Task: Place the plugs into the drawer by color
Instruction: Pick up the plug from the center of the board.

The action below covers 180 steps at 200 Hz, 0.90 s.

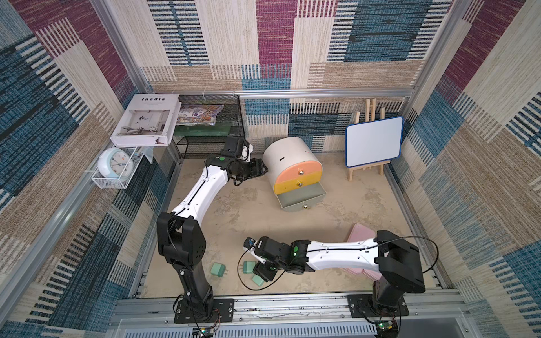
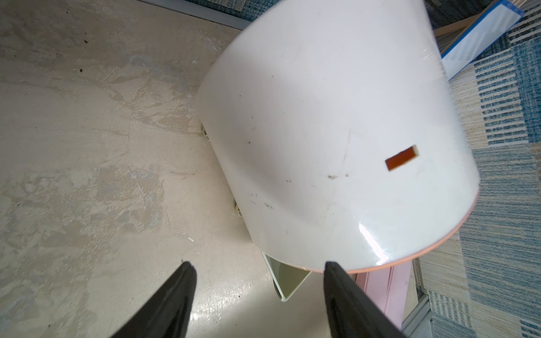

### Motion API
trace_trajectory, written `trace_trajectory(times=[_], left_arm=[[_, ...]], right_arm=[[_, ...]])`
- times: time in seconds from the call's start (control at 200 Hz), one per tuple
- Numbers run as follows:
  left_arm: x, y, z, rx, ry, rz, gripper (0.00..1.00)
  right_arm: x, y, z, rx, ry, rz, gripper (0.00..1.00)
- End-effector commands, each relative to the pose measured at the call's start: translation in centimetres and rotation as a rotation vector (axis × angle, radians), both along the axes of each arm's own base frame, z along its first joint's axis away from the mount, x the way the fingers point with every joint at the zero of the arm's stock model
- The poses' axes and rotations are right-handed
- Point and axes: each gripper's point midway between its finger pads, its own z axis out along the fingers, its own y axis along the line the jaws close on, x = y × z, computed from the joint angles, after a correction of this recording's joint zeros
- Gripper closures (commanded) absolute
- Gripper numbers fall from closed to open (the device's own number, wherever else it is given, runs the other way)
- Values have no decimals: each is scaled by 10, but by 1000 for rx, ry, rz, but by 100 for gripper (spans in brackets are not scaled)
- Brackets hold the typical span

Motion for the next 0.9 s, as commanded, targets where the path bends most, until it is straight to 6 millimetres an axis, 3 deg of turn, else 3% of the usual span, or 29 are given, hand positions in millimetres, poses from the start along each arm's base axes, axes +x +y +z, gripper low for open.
trace_trajectory(times=[0.0, 0.416, 0.531, 0.721, 0.896], left_arm=[[3, 0, 5, -5, -20, 5, 27], [-1, 6, 1, 22, -22, 14, 27], [-2, 6, 3, 22, -28, 12, 27], [-2, 5, 6, 11, -33, 4, 27], [-1, 4, 6, 6, -33, 7, 27]], right_arm=[[-6, -3, -8, -44, -11, 10, 36], [-32, 10, -37, -211, -127, 15, 30], [-27, 2, -50, -299, -171, -14, 29], [-13, -6, -39, -290, -231, -72, 30], [0, -27, -43, -289, -235, -117, 34]])
